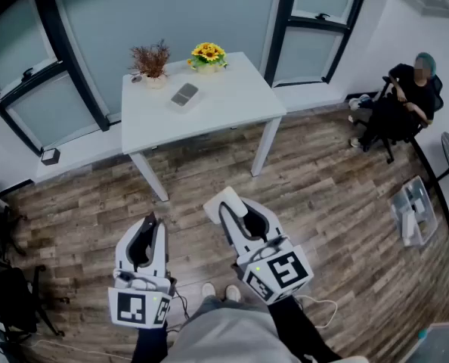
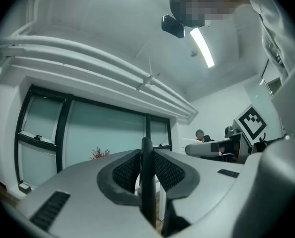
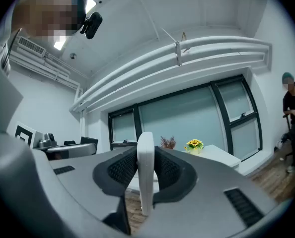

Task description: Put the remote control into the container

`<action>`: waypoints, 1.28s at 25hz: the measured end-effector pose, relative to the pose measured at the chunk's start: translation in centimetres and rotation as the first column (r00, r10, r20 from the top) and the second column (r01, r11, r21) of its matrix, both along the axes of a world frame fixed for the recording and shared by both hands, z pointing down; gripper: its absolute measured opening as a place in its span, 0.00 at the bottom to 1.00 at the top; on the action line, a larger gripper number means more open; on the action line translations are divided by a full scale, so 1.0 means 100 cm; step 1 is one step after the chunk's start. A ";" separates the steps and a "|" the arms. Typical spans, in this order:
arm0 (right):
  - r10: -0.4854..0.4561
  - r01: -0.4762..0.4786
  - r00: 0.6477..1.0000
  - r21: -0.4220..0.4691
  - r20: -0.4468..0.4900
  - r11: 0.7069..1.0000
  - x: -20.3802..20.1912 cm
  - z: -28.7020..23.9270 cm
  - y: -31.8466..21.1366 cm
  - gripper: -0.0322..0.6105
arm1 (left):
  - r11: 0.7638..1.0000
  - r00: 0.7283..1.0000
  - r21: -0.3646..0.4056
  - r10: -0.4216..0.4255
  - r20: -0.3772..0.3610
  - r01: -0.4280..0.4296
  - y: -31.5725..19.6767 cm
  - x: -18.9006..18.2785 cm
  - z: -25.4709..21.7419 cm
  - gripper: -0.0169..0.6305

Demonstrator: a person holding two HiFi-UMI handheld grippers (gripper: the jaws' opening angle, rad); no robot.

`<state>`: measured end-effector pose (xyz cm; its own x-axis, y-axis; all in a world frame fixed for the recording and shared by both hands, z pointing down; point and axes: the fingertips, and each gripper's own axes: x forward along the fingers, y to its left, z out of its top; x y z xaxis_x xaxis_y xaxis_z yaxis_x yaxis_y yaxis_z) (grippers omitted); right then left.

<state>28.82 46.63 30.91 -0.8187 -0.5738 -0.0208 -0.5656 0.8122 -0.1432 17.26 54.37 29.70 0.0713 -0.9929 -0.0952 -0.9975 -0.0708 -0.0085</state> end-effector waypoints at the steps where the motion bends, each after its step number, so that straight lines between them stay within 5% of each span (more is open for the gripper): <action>1: 0.001 -0.001 1.000 0.000 -0.001 1.000 -0.001 0.000 -0.001 0.20 | 1.000 1.000 0.000 0.002 -0.001 -0.002 -0.001 -0.001 0.000 0.15; 32: 0.073 -0.072 0.997 -0.053 0.019 0.996 -0.047 0.015 -0.037 0.20 | 0.999 0.999 -0.026 0.020 -0.046 -0.022 -0.035 -0.066 0.025 0.15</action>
